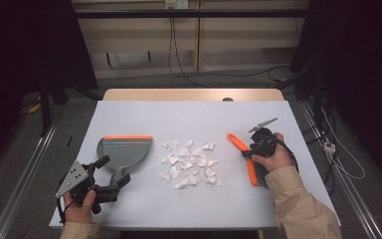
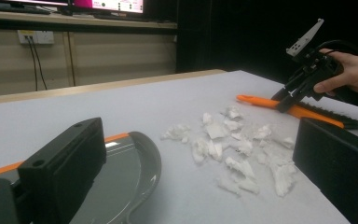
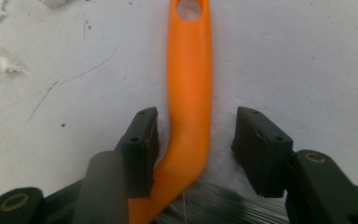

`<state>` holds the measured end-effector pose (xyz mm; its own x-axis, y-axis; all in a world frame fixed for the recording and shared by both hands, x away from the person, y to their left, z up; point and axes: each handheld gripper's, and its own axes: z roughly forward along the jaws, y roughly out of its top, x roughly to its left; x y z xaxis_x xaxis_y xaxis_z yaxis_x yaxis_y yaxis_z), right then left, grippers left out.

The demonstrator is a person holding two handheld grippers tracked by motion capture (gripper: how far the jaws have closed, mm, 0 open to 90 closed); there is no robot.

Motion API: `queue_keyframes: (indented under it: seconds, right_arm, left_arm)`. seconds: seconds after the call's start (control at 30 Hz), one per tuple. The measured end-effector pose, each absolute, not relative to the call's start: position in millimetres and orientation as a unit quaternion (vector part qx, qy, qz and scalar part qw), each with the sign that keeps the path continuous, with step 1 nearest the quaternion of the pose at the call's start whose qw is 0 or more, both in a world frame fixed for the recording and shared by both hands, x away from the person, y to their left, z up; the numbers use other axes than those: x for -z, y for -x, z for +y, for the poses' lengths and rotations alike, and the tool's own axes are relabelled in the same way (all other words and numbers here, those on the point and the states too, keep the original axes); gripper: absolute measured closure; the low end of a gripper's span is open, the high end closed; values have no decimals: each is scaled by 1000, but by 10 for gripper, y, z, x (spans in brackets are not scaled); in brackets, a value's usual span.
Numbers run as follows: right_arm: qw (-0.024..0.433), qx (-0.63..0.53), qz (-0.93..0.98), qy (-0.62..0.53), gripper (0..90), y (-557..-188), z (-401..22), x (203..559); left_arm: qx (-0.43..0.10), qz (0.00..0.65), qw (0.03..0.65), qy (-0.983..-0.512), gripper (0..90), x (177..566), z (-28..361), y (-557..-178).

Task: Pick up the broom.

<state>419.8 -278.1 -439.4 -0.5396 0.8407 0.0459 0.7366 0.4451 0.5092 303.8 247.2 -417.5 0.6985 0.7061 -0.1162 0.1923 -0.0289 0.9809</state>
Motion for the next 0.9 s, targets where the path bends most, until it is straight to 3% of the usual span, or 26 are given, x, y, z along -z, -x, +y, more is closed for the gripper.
queue_keyframes:
  seconds: [0.17, 0.23, 0.7, 0.9]
  right_arm:
    - [105, -228, 840, -481, 600, -4231, -2739, 4391]
    - [106, -222, 843, -478, 712, -4228, -2694, 4377]
    - [136, -230, 829, -491, 716, -4132, -2652, 4361]
    - [139, -313, 789, -510, 716, -4043, -2825, 4244]
  left_arm:
    - [-209, 323, 612, -691, 24, 4171, 2441, -3033]
    - [-213, 319, 608, -695, 25, 4170, 2429, -3029]
    - [-219, 320, 609, -692, 24, 4155, 2445, -3019]
    - [-221, 322, 610, -689, 24, 4153, 2447, -3010]
